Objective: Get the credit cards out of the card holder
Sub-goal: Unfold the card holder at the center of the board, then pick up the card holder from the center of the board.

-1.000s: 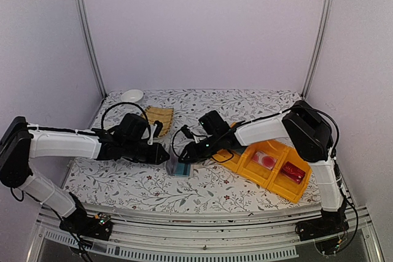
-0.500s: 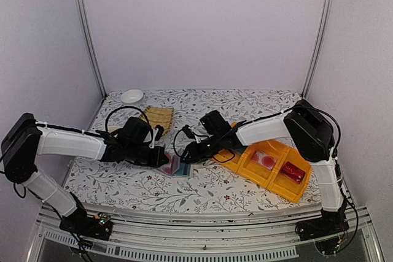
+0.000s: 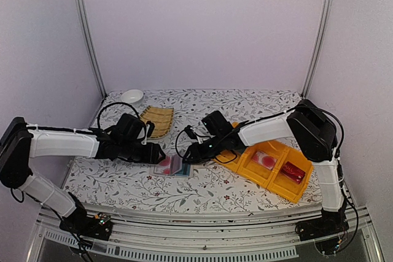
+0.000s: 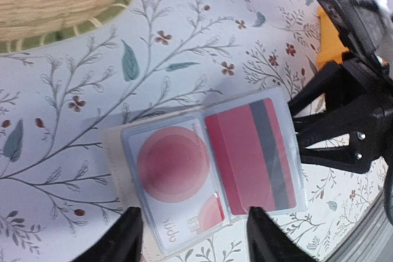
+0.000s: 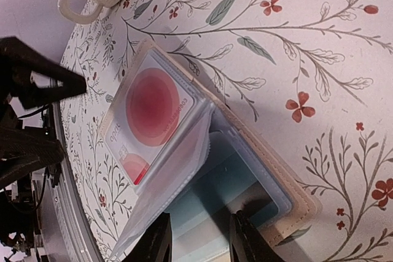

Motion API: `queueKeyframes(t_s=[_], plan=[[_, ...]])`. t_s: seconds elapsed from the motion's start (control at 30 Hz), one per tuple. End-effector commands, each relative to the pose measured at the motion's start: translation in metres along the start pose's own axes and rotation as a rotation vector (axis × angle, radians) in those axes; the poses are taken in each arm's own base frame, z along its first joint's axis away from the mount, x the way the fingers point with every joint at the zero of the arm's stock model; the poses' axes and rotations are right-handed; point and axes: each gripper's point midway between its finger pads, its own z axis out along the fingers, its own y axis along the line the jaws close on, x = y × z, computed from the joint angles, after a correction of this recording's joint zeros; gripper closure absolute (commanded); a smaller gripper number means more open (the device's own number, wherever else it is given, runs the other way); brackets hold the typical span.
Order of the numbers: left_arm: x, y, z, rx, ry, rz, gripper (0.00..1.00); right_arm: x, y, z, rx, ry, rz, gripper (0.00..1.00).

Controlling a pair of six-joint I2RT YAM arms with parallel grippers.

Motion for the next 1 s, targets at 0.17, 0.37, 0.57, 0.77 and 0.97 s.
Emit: queueKeyframes(t_s=[0.17, 0.37, 0.57, 0.77, 0.97], plan=[[0.021, 0.033, 0.015, 0.025, 0.066, -0.155, 0.23, 0.004, -0.01, -0.009, 0.042, 0.002, 0.0, 0.67], [0.031, 0.009, 0.039, 0.203, 0.129, -0.211, 0.2, 0.002, -0.008, -0.01, 0.039, -0.009, -0.006, 0.68], [0.019, -0.018, 0.035, 0.366, 0.095, -0.212, 0.34, 0.003, -0.008, -0.01, 0.035, -0.008, -0.01, 0.68], [0.004, -0.034, 0.012, 0.472, -0.016, -0.166, 0.5, 0.002, -0.003, -0.008, 0.002, -0.01, -0.012, 0.68], [0.012, -0.052, 0.021, 0.551, 0.017, -0.158, 0.55, 0.004, -0.002, -0.009, -0.014, -0.004, -0.004, 0.69]])
